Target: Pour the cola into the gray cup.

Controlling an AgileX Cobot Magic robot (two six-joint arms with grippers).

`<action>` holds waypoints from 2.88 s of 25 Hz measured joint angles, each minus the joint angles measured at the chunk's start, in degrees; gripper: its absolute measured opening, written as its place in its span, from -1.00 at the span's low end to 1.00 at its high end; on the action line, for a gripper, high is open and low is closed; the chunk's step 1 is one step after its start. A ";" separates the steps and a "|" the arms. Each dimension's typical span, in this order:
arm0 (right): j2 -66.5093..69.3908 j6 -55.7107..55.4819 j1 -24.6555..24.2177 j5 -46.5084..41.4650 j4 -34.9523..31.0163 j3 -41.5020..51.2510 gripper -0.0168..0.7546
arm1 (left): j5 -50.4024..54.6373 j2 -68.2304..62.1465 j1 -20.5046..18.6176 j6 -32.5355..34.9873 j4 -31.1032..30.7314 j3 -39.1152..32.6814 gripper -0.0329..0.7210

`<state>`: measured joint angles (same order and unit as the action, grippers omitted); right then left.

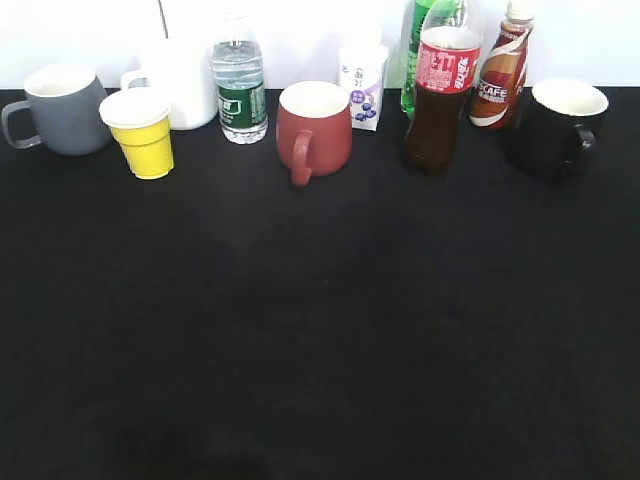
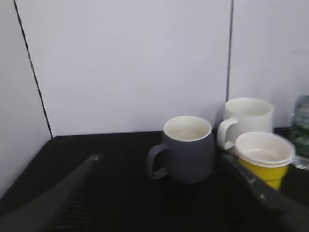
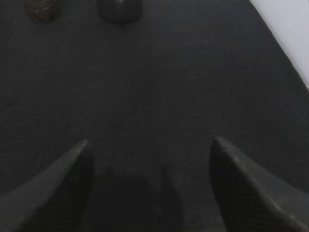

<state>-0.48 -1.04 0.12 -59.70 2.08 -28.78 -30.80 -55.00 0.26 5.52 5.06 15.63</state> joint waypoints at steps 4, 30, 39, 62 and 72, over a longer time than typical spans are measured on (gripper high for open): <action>0.00 0.00 0.00 0.00 0.00 0.00 0.51 | -20.76 -26.06 0.00 0.00 0.00 0.22 0.52; 0.00 0.00 0.00 4.03 -0.61 -1.02 0.51 | -17.86 -64.02 -4.13 0.68 -2.27 38.70 -0.74; 31.20 0.47 0.00 52.45 -9.35 3.40 0.51 | -17.16 -24.71 4.06 0.90 -2.47 8.88 -0.75; 122.69 3.79 25.83 125.81 -21.27 -22.76 0.77 | -14.22 -19.70 24.19 1.03 -2.44 3.03 -0.75; 132.98 7.01 25.25 122.93 -22.31 -37.36 0.39 | -14.22 -19.70 24.19 1.03 -2.85 3.03 -0.75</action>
<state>132.50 5.97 25.36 63.23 -20.22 -66.14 -45.01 -74.70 24.45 6.55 2.21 18.66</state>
